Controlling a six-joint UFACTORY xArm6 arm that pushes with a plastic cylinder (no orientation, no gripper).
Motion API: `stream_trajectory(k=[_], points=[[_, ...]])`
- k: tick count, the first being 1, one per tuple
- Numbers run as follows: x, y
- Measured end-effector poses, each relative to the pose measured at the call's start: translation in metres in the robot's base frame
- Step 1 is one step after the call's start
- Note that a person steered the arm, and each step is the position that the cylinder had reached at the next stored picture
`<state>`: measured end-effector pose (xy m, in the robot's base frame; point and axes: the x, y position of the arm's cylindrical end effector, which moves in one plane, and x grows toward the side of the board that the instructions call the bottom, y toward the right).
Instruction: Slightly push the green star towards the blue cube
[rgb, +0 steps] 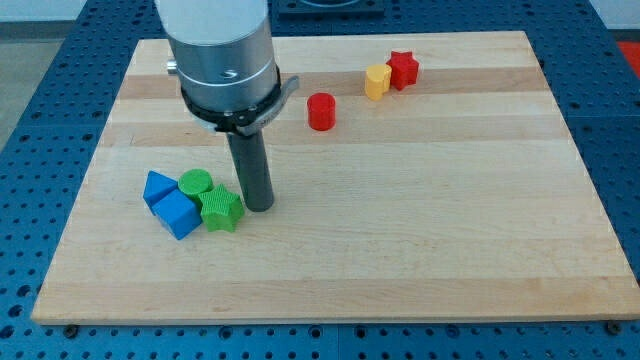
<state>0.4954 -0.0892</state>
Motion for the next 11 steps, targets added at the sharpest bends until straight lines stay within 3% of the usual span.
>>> stream_trajectory(k=[3,5,6,8,9,11], points=[[0.000,-0.009],[-0.013,0.054],[-0.048,0.037],[-0.079,-0.071],[-0.079,-0.118],[-0.057,-0.122]])
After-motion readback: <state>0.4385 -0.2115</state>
